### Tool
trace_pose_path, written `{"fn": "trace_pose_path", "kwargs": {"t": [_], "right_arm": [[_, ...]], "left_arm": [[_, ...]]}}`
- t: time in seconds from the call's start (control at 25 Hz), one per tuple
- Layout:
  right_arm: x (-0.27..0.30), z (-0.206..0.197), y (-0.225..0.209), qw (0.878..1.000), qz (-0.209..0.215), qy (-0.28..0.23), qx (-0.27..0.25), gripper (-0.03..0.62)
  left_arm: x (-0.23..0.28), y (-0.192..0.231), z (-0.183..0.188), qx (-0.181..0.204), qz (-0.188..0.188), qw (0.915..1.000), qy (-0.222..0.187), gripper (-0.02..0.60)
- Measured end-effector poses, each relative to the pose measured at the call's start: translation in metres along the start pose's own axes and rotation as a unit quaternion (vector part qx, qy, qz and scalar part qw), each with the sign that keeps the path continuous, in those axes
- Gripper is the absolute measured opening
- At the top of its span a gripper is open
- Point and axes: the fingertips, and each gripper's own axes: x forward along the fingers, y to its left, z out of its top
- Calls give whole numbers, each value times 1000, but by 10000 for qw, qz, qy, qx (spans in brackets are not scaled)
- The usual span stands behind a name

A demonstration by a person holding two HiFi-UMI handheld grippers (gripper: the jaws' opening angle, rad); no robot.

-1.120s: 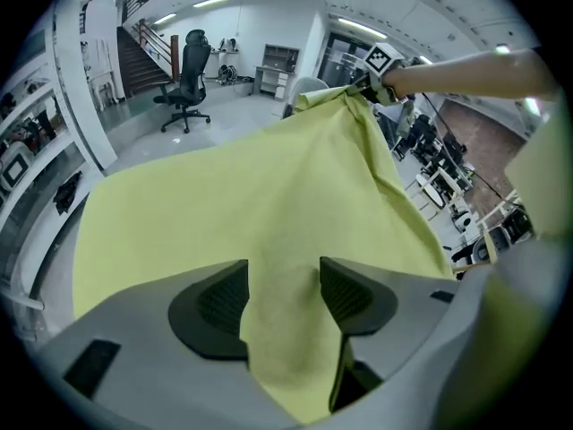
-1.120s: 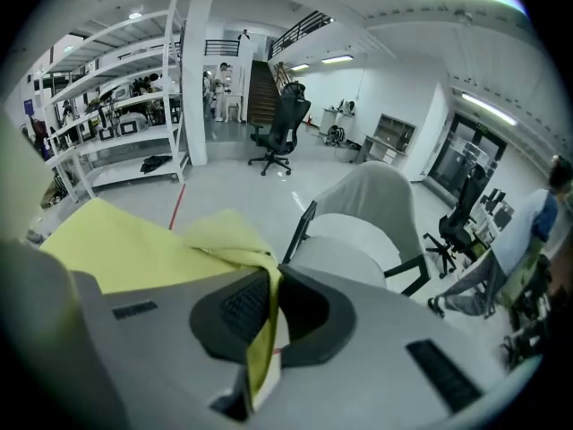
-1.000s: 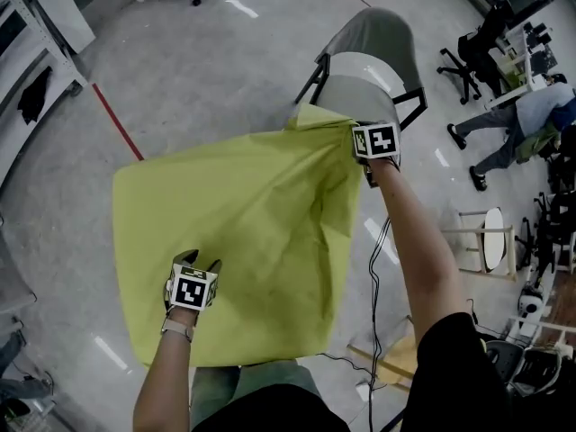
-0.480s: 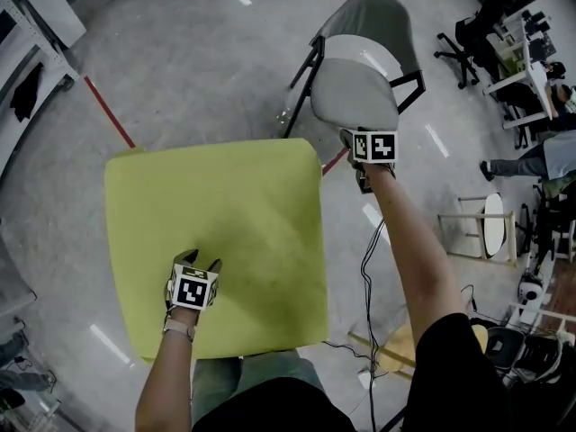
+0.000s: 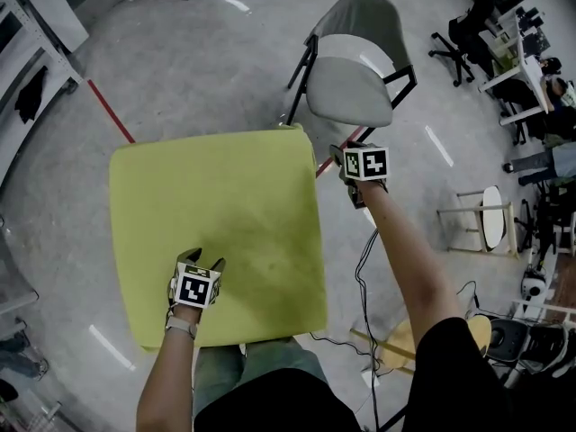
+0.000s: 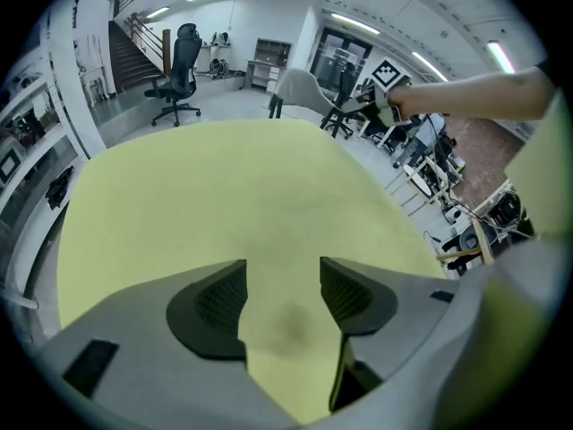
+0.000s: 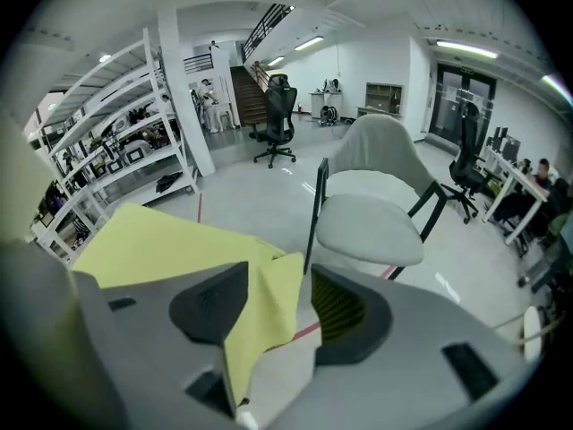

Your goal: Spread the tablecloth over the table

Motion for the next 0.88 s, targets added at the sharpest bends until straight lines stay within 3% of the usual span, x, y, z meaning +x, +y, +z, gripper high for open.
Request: {"fn": "trace_pose_path", "kwargs": {"t": [0.36,0.64,0.88], "right_arm": [[-44,-57,68,9982,425,217,-351,212],[-71,-139,137,9927,874,598,-574,210],[-94,-209,197,9871,994,946,-821,210]], "left_arm": [[-37,-6,-40,234,99,9996,-105,256],[-62,-7,-95,121,315,9993,159,256],[-74,-5,-139,343,233,9980,482,256]]}}
